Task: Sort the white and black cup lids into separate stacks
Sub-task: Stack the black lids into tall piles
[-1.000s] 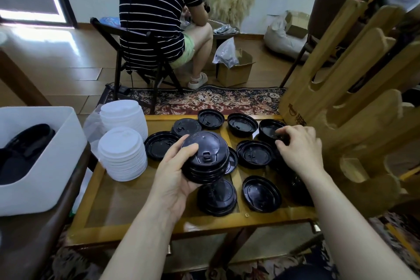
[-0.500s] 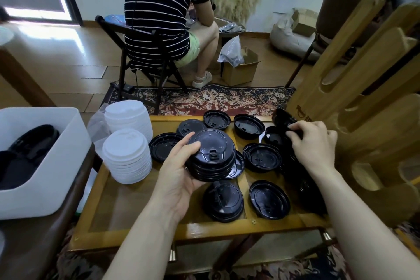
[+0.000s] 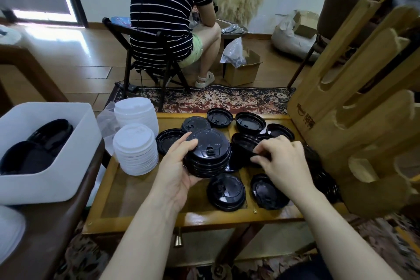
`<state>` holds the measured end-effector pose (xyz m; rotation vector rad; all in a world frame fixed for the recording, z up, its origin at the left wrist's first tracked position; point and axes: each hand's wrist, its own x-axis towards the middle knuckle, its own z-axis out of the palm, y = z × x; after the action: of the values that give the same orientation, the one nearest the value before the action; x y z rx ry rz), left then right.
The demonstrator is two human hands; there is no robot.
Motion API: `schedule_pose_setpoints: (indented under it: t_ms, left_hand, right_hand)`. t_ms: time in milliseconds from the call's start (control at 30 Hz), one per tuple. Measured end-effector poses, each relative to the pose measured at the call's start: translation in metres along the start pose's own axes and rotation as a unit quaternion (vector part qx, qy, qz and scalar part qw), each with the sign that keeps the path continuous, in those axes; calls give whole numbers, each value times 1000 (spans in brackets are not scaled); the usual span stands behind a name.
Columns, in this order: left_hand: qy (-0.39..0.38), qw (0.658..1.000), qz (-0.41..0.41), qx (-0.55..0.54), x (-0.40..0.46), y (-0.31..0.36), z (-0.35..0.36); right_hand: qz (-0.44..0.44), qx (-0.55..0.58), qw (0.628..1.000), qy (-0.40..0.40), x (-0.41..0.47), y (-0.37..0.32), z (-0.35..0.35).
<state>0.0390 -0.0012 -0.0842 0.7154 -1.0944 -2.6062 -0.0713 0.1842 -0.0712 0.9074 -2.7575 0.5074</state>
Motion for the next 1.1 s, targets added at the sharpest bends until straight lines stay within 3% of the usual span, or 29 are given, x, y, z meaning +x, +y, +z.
schedule_pose_setpoints:
  t_ms: [133,200,267,333,433,567,667,967,1033,1100]
  left_hand:
    - [1,1000,1,3,-1,-1,0]
    - [-3,1000,2,3,0,-1,0]
    - [-8,1000,4,4,0,-1,0]
    - [-12,1000,5,4,0,0,1]
    - [-17,1000,4,4,0,0,1]
    - [-12,1000,6,4,0,2,-1]
    - [-3,1000,10,5,0,2,-2]
    - [1,999,22,45,0,1,0]
    - [-5,998,3,60,0,0,-1]
    - [-22,996,-22,80,-1,0,0]
  right_hand:
    - [-6,0,1000,-26,-1,1,2]
    - [0,39,999,20,0,2,0]
    - [35,178,979,94,-1,0,-6]
    - [103,362,916,138,3,-7,-16]
    - [211,549,802,104,10,-14,-24]
    - [279,651,704,55,17,-19,-17]
    - [285,695,659,43,18,-23,-14]
    - [247,755,607,-16,16,-22,-6]
    - [236,748,618,-57,19,-21,-9]
    - [226,702,666,-111,22,-24,-14]
